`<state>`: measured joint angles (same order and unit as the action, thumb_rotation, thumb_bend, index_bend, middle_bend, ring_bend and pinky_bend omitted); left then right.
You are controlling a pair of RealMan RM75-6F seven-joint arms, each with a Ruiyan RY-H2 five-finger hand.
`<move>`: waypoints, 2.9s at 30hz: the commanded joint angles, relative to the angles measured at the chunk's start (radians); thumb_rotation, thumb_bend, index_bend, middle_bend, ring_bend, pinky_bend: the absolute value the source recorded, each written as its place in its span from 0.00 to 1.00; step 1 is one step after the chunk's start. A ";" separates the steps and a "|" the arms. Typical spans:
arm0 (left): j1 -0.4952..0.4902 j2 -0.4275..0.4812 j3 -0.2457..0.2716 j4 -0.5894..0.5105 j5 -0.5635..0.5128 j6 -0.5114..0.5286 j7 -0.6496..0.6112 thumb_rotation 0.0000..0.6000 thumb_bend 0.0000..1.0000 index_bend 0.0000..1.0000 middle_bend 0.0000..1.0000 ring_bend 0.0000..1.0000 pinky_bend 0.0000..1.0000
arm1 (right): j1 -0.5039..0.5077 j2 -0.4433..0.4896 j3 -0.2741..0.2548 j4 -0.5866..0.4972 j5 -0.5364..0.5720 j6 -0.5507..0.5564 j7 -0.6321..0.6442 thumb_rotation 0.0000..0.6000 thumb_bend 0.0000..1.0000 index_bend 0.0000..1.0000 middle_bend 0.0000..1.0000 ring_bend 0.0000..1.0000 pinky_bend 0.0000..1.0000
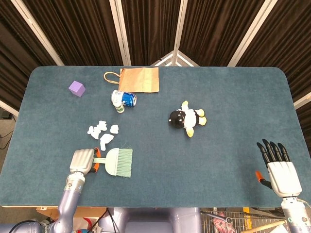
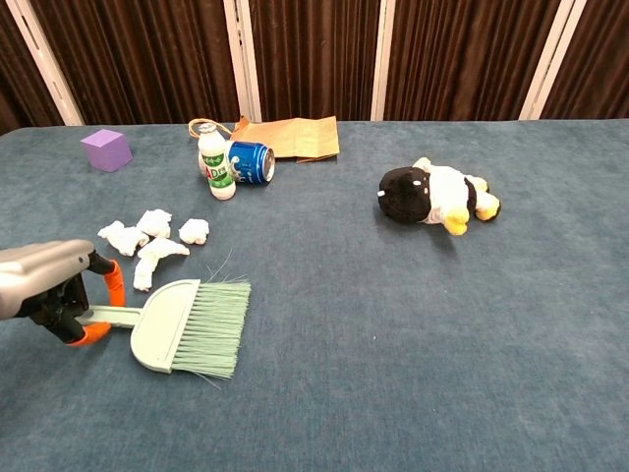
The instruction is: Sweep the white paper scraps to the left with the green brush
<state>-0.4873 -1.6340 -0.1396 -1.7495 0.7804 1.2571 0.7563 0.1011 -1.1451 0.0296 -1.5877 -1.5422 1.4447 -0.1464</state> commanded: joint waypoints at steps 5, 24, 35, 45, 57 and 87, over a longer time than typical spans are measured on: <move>-0.005 0.090 -0.017 -0.175 0.076 0.054 -0.002 1.00 0.73 0.77 1.00 1.00 1.00 | -0.002 0.000 -0.003 0.000 -0.004 0.003 -0.001 1.00 0.32 0.00 0.00 0.00 0.01; -0.264 -0.003 -0.202 -0.011 -0.144 0.035 0.255 1.00 0.73 0.78 1.00 1.00 1.00 | 0.000 0.002 0.006 -0.002 0.025 -0.012 0.028 1.00 0.32 0.00 0.00 0.00 0.01; -0.258 0.018 -0.123 0.157 -0.169 -0.002 0.221 1.00 0.73 0.78 1.00 1.00 1.00 | 0.001 0.001 0.001 -0.007 0.021 -0.016 0.022 1.00 0.32 0.00 0.00 0.00 0.01; -0.136 0.271 -0.093 0.182 -0.143 -0.013 0.073 1.00 0.74 0.78 1.00 1.00 1.00 | -0.003 0.002 -0.003 -0.015 0.012 -0.008 0.012 1.00 0.32 0.00 0.00 0.00 0.01; -0.089 0.465 -0.161 0.108 -0.075 -0.047 -0.135 1.00 0.74 0.78 1.00 1.00 1.00 | 0.003 -0.003 -0.003 -0.020 0.014 -0.018 -0.010 1.00 0.32 0.00 0.00 0.00 0.01; -0.240 0.083 -0.116 0.274 -0.273 -0.035 0.090 1.00 0.74 0.78 1.00 1.00 1.00 | -0.003 0.008 -0.003 -0.023 0.025 -0.015 0.023 1.00 0.32 0.00 0.00 0.00 0.01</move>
<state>-0.7450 -1.5750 -0.2653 -1.4867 0.5125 1.2314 0.8527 0.0979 -1.1371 0.0272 -1.6098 -1.5171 1.4294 -0.1225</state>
